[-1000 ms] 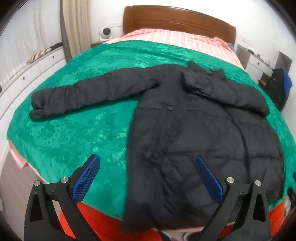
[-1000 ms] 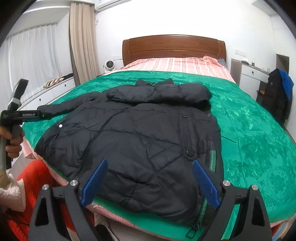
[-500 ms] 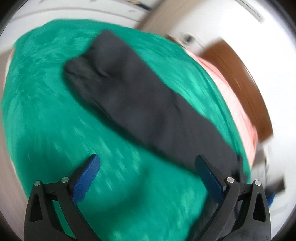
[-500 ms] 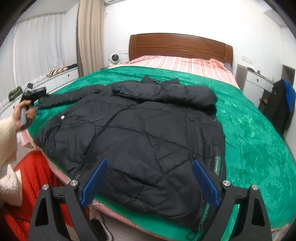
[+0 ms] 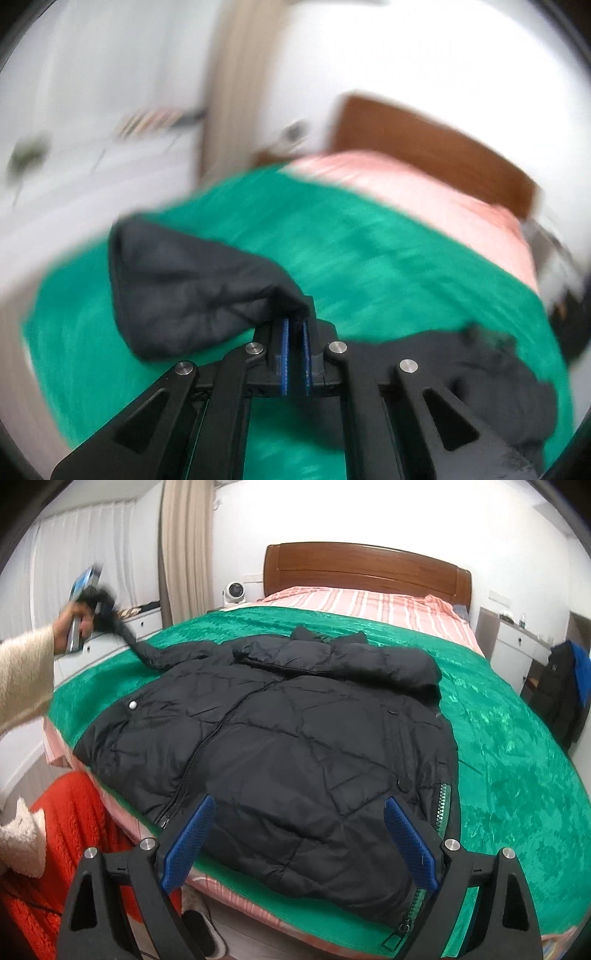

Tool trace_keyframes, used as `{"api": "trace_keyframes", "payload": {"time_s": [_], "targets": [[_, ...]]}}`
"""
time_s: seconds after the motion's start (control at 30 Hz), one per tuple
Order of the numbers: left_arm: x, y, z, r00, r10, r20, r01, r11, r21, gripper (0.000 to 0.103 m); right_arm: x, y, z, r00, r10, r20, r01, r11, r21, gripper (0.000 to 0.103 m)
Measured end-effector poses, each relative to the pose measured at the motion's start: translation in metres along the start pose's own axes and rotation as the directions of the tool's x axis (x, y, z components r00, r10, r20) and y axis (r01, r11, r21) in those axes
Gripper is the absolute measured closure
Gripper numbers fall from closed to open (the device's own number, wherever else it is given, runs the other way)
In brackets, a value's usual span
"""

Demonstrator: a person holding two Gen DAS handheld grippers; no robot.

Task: Fold large clothes
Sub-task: 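Grasp the sleeve with the left tool and fold it across the jacket body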

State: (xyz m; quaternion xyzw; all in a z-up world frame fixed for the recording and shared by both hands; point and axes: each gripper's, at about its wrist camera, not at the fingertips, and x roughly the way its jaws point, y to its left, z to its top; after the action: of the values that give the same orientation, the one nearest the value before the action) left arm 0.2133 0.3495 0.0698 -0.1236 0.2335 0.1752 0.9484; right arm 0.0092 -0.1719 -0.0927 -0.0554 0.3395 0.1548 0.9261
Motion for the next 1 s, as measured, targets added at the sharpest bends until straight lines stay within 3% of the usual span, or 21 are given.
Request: {"api": "trace_keyframes", "payload": {"time_s": [0.07, 0.13, 0.23, 0.3, 0.33, 0.37, 0.4, 0.43, 0.47, 0.5, 0.57, 0.6, 0.67, 0.8, 1.0], "targets": [[-0.024, -0.067, 0.017, 0.994, -0.083, 0.065, 0.074, 0.988, 0.133, 0.099, -0.002, -0.005, -0.001, 1.0, 0.003, 0.007, -0.003, 1.0, 0.027, 0.011], [-0.049, -0.146, 0.016, 0.976, -0.19, 0.102, 0.155, 0.948, 0.278, 0.099, -0.007, -0.01, -0.003, 1.0, -0.002, 0.022, 0.001, 0.999, 0.042, 0.011], [-0.07, -0.249, -0.019, 0.945, -0.32, 0.07, 0.255, 0.852, 0.458, 0.098, -0.017, -0.019, -0.007, 0.999, -0.022, 0.041, 0.02, 0.998, 0.06, 0.011], [-0.07, -0.307, -0.065, 0.932, -0.362, -0.016, 0.307, 0.766, 0.564, 0.089, -0.022, -0.028, -0.011, 0.998, -0.028, 0.052, 0.023, 0.995, 0.094, 0.011], [-0.065, -0.328, -0.087, 0.928, -0.365, -0.069, 0.33, 0.723, 0.607, 0.08, -0.025, -0.032, -0.012, 0.998, -0.028, 0.056, 0.021, 0.994, 0.11, 0.011], [-0.058, -0.35, -0.117, 0.93, -0.344, -0.132, 0.342, 0.67, 0.66, 0.044, -0.026, -0.035, -0.013, 0.998, -0.028, 0.058, 0.021, 0.993, 0.118, 0.011], [-0.052, -0.366, -0.146, 0.939, -0.298, -0.171, 0.327, 0.622, 0.711, 0.015, -0.029, -0.038, -0.014, 0.998, -0.029, 0.063, 0.021, 0.992, 0.126, 0.011], [-0.047, -0.377, -0.176, 0.95, -0.258, -0.176, 0.297, 0.573, 0.764, 0.011, -0.031, -0.04, -0.015, 0.997, -0.03, 0.069, 0.021, 0.991, 0.13, 0.011], [-0.045, -0.382, -0.21, 0.957, -0.232, -0.175, 0.273, 0.507, 0.818, 0.012, -0.034, -0.042, -0.016, 0.997, -0.032, 0.076, 0.021, 0.991, 0.131, 0.011], [-0.045, -0.382, -0.23, 0.958, -0.214, -0.191, 0.272, 0.464, 0.843, 0.012, -0.035, -0.043, -0.017, 0.996, -0.034, 0.08, 0.023, 0.991, 0.132, 0.011], [-0.043, -0.377, -0.257, 0.957, -0.183, -0.223, 0.281, 0.416, 0.865, 0.012, -0.037, -0.045, -0.018, 0.996, -0.035, 0.087, 0.023, 0.99, 0.137, 0.011], [-0.043, -0.367, -0.264, 0.955, -0.173, -0.239, 0.291, 0.414, 0.863, 0.011, -0.036, -0.046, -0.019, 0.996, -0.033, 0.089, 0.02, 0.99, 0.143, 0.011], [-0.038, -0.359, -0.261, 0.952, -0.149, -0.268, 0.306, 0.442, 0.843, 0.011, -0.033, -0.049, -0.02, 0.996, -0.023, 0.087, 0.01, 0.988, 0.157, 0.011], [-0.043, -0.322, -0.244, 0.951, -0.098, -0.294, 0.298, 0.555, 0.777, 0.006, -0.025, -0.051, -0.02, 0.997, 0.001, 0.081, -0.015, 0.984, 0.178, 0.011], [-0.054, -0.261, -0.23, 0.951, -0.07, -0.302, 0.265, 0.691, 0.672, 0.005, -0.02, -0.043, -0.019, 0.997, 0.01, 0.08, -0.022, 0.988, 0.15, 0.011]]}}
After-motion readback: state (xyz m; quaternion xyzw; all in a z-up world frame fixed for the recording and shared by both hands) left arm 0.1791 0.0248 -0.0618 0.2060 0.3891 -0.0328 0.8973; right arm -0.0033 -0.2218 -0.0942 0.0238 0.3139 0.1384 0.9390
